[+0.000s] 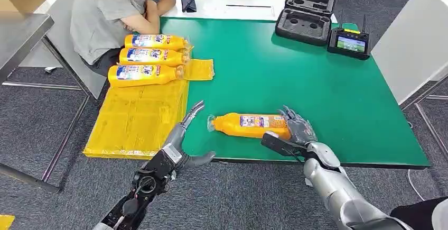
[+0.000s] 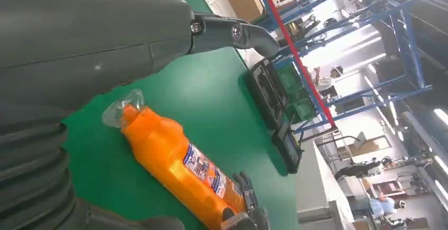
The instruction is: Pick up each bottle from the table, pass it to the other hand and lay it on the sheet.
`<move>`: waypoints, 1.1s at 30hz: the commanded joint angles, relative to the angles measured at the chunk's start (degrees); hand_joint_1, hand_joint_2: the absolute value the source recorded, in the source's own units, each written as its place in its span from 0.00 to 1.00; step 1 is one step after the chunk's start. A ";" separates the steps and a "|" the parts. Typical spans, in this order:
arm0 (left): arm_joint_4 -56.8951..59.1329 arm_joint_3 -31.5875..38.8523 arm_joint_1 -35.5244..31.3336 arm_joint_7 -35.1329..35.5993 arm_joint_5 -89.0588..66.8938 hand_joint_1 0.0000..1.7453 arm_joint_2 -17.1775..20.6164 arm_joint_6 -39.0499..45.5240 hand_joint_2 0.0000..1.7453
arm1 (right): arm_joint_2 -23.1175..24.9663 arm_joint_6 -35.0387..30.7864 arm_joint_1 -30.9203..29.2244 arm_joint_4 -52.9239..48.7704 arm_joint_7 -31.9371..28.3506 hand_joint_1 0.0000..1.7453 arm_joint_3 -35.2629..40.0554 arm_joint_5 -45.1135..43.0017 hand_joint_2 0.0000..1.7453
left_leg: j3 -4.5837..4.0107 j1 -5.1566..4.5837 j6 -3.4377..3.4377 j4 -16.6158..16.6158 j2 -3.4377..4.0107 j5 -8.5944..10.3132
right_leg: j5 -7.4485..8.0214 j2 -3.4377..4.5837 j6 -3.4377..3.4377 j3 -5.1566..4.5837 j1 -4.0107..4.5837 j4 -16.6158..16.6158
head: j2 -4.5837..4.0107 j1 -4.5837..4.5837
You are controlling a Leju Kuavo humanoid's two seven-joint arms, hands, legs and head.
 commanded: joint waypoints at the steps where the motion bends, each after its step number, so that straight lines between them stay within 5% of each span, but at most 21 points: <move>1: 2.49 -0.94 -1.83 0.00 0.40 0.00 1.36 -0.59 1.00 | -0.15 1.25 -2.41 3.02 1.02 0.00 -0.43 1.03 0.00 | 0.17 0.05 -0.17 0.17 0.19 -0.17 | -0.13 0.13 -0.22 0.11 0.07 0.18 | 0.00 0.02; 5: 2.54 -0.92 -1.72 0.00 0.51 0.00 1.18 -0.67 1.00 | -0.34 -0.91 -1.89 2.39 1.48 0.00 -0.38 2.09 0.00 | 0.16 0.05 -0.14 0.11 0.09 -0.14 | -0.12 0.04 -0.19 0.14 0.07 0.11 | 0.00 0.00; 6: 2.54 -0.94 -1.64 0.00 0.47 0.00 1.15 -0.65 1.00 | -0.28 -2.05 -1.90 2.31 1.80 0.00 -0.36 2.68 1.00 | 0.12 0.02 -0.10 0.05 0.06 -0.08 | -0.08 0.02 -0.13 0.09 0.03 0.07 | 0.00 0.00; 15: 2.41 -1.05 -1.38 0.00 0.13 0.00 1.00 -0.50 1.00 | 0.03 -4.63 -2.08 1.64 2.89 0.00 0.45 5.65 1.00 | 0.11 0.03 -0.09 0.04 0.12 -0.08 | -0.06 0.08 -0.12 0.07 0.04 0.05 | 0.00 0.00; 16: 2.41 -1.02 -1.41 0.00 0.04 0.00 1.02 -0.42 1.00 | 0.19 -5.15 -1.99 1.39 2.78 0.00 0.54 6.08 0.00 | 0.11 0.02 -0.09 0.03 0.11 -0.08 | -0.06 0.07 -0.12 0.07 0.03 0.05 | 0.00 0.00; 33: 2.54 -0.77 -1.18 0.00 -0.47 0.00 1.16 -0.14 1.00 | 1.84 -9.24 -2.03 -1.50 1.33 0.00 1.52 9.88 0.00 | 0.07 0.01 -0.06 0.00 0.12 -0.04 | -0.01 0.10 -0.08 0.03 0.02 0.01 | 0.00 0.00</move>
